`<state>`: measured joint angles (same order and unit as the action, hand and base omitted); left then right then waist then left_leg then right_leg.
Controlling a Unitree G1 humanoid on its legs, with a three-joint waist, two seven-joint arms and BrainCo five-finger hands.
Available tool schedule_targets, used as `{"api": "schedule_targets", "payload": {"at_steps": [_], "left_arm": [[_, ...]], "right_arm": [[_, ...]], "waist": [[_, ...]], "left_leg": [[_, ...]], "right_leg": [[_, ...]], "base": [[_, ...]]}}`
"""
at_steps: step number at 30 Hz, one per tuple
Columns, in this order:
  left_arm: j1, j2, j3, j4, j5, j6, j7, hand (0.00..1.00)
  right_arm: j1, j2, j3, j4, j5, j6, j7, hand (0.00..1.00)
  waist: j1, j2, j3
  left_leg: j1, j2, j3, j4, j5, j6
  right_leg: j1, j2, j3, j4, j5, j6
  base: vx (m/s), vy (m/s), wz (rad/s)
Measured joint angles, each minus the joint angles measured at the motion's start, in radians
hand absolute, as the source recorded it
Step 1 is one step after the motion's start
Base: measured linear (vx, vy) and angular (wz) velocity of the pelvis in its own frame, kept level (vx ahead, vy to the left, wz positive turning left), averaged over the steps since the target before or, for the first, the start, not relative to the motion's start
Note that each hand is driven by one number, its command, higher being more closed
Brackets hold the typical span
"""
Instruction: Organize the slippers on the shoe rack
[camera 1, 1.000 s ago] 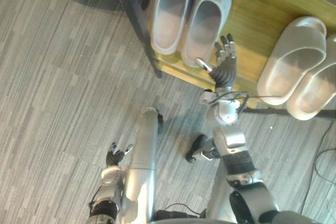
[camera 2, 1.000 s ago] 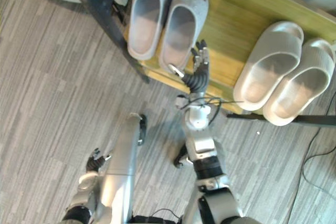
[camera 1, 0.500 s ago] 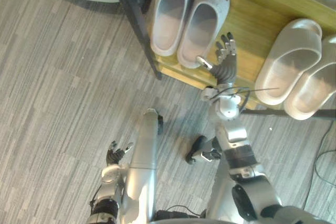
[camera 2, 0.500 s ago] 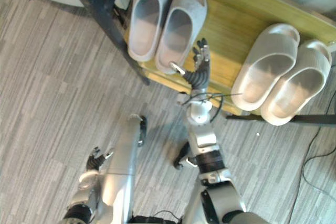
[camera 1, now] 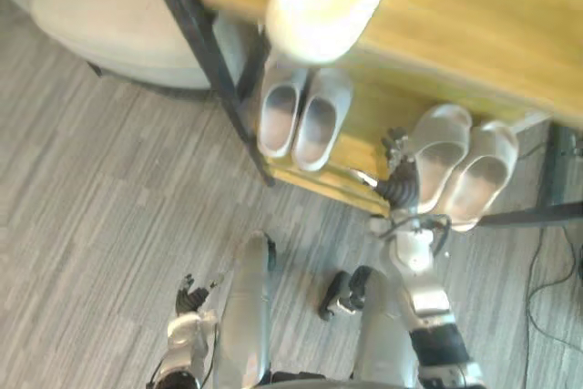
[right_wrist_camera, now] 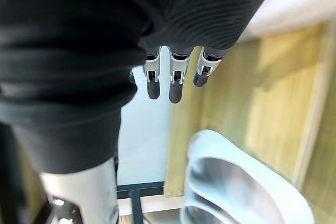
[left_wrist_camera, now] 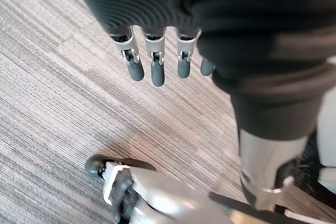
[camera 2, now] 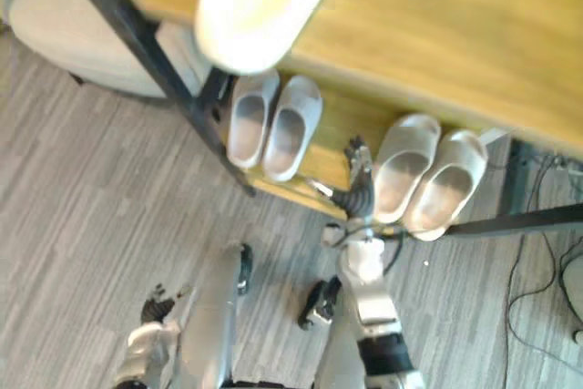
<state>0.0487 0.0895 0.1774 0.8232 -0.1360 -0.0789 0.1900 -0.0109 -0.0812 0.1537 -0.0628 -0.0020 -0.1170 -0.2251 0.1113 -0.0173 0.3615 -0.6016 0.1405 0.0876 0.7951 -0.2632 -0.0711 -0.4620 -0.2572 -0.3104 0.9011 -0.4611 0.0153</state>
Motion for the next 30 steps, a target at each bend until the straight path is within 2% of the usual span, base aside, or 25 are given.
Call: {"api": "schedule_targets", "payload": {"at_steps": [4,6,7,9,12,16,19,21,25,30], "left_arm": [[0.015,0.035,-0.073,0.061,0.042,0.002,-0.006,0.00],[0.018,0.060,-0.117,0.095,0.068,0.001,-0.023,0.00],[0.023,0.068,-0.132,0.114,0.083,0.003,-0.029,0.00],[0.025,0.075,-0.154,0.123,0.097,0.004,-0.041,0.00],[0.028,0.075,-0.198,0.120,0.116,0.003,-0.050,0.00],[0.031,0.055,-0.226,0.111,0.117,0.003,-0.069,0.00],[0.032,0.034,-0.270,0.103,0.134,0.003,-0.083,0.00],[0.035,0.026,-0.318,0.099,0.136,0.003,-0.087,0.00],[0.034,0.025,-0.371,0.082,0.145,0.000,-0.088,0.00],[0.053,0.025,-0.517,-0.063,0.134,-0.003,-0.117,0.00]], "right_arm": [[0.125,-0.003,0.018,0.068,-0.045,-0.006,0.060,0.00],[0.144,-0.008,0.015,0.182,-0.076,-0.005,0.086,0.00],[0.146,-0.014,0.010,0.282,-0.081,-0.003,0.102,0.00],[0.146,-0.017,0.003,0.364,-0.087,0.003,0.107,0.00],[0.166,-0.024,-0.038,0.548,-0.117,0.016,0.123,0.00],[0.166,-0.024,-0.091,0.727,-0.120,0.032,0.127,0.00],[0.161,-0.022,-0.142,0.837,-0.152,0.043,0.119,0.00],[0.156,-0.004,-0.192,0.894,-0.149,0.048,0.092,0.00],[0.148,-0.001,-0.219,0.923,-0.144,0.048,0.088,0.00],[0.150,0.002,-0.255,0.946,-0.106,0.047,0.085,0.00]], "waist": [[-0.013,-0.006,-0.071],[-0.034,-0.011,-0.101],[-0.054,-0.013,-0.119],[-0.062,-0.012,-0.134],[-0.075,0.002,-0.165],[-0.079,0.012,-0.205],[-0.084,0.018,-0.219],[-0.100,0.015,-0.230],[-0.103,0.018,-0.240],[-0.104,0.022,-0.248]], "left_leg": [[0.150,-0.004,0.043,-0.179,0.044,0.001],[0.226,-0.016,0.059,-0.277,0.074,0.003],[0.277,-0.022,0.072,-0.350,0.099,0.004],[0.327,-0.031,0.091,-0.422,0.125,0.008],[0.438,-0.059,0.109,-0.568,0.175,0.016],[0.512,-0.080,0.118,-0.676,0.215,0.022],[0.569,-0.094,0.121,-0.743,0.242,0.025],[0.615,-0.097,0.125,-0.801,0.271,0.023],[0.654,-0.098,0.131,-0.856,0.300,0.021],[0.695,-0.101,0.130,-0.898,0.322,0.023]], "right_leg": [[0.122,0.032,0.010,-0.192,0.075,0.020],[0.191,0.045,0.010,-0.297,0.118,0.031],[0.234,0.057,0.012,-0.378,0.154,0.038],[0.278,0.064,0.016,-0.454,0.189,0.045],[0.379,0.075,0.017,-0.612,0.257,0.065],[0.451,0.087,0.016,-0.725,0.309,0.077],[0.498,0.090,0.019,-0.776,0.332,0.082],[0.525,0.100,0.025,-0.805,0.347,0.078],[0.538,0.110,0.038,-0.819,0.353,0.074],[0.565,0.114,0.043,-0.837,0.362,0.075]], "base": [[0.18,0.043,-0.24],[0.14,0.061,-0.16],[0.10,0.053,-0.16],[0.14,0.083,-0.20],[0.11,0.069,-0.10],[0.09,0.036,-0.03],[0.04,0.030,-0.04],[-0.01,0.007,-0.09],[-0.05,0.002,-0.08],[-0.05,0.015,-0.02]]}}
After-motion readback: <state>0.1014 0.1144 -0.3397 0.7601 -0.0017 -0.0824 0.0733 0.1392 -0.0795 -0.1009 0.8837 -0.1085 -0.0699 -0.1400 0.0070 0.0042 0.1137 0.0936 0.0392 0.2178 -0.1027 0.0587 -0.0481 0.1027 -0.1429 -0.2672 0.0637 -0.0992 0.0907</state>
